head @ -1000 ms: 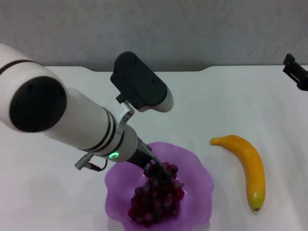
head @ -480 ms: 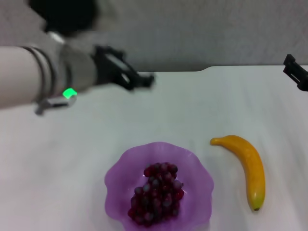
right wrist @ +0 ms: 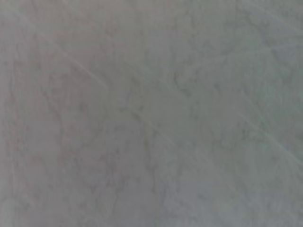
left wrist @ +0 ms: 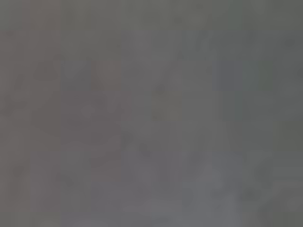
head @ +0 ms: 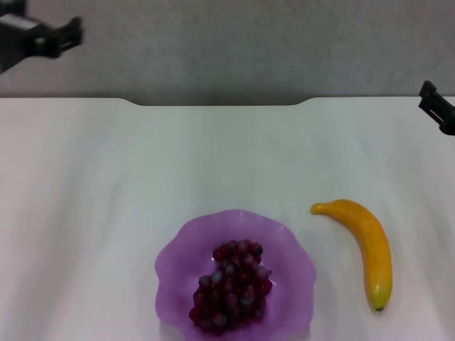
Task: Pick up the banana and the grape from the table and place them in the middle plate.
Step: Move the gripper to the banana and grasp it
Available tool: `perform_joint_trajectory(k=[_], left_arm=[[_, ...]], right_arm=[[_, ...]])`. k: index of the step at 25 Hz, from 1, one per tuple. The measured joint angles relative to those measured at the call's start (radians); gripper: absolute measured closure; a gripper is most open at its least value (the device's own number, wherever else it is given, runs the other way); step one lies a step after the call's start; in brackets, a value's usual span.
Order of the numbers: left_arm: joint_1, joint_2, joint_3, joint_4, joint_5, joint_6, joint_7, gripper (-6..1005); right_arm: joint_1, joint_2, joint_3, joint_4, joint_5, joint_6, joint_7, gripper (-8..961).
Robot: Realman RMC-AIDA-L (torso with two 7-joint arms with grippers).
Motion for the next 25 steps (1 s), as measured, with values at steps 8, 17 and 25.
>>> perform_joint_trajectory(k=[8, 17, 25], left_arm=[[0.048, 0.000, -0.104, 0.038, -0.001, -0.032, 0.011, 136], [0.062, -0.001, -0.110, 0.012, -0.001, -0.039, 0.005, 137], [0.041, -0.001, -0.112, 0.012, 0.001, -0.078, 0.011, 137]], right_arm=[[-0.007, 0.001, 0.037, -0.019, -0.003, 0.163, -0.002, 95], [0.063, -0.002, 0.060, -0.046, -0.010, 0.416, -0.010, 95], [0.151, -0.003, 0.016, -0.024, 0.047, 0.579, -0.002, 95]])
